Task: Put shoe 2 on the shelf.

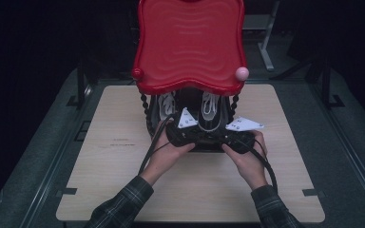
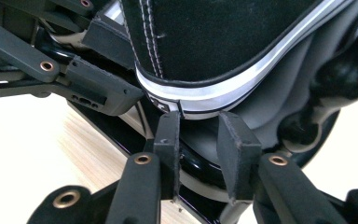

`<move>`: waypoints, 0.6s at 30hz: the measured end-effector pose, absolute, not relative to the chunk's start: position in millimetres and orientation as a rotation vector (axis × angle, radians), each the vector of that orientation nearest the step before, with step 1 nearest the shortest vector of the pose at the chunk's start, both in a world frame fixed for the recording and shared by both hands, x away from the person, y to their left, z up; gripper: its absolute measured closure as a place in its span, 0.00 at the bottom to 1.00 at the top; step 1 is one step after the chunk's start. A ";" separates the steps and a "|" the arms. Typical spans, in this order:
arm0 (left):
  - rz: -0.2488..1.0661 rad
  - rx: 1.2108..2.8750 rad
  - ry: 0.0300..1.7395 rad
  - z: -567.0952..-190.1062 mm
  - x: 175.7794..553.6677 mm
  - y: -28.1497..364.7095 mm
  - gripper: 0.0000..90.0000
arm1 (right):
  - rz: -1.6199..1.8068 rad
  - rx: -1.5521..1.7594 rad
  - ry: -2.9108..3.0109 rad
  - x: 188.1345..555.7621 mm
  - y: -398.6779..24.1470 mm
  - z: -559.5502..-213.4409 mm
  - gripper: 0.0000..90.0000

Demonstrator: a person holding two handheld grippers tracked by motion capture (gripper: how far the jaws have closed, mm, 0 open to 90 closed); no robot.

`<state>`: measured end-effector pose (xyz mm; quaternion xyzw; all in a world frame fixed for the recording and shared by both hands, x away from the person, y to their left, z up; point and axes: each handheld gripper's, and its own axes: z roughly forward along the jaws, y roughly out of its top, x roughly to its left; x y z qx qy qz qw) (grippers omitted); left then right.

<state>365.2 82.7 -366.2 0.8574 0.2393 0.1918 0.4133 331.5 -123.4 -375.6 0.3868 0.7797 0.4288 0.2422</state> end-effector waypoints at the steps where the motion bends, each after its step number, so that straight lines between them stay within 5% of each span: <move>1: 0.488 2.162 0.601 -367.1 366.3 80.5 0.62 | 1.164 1.067 2.132 331.8 -123.6 -376.4 0.79; 18: 0.449 2.127 0.559 -361.9 357.8 89.3 0.63 | 1.216 1.049 2.089 320.8 -132.9 -372.9 0.83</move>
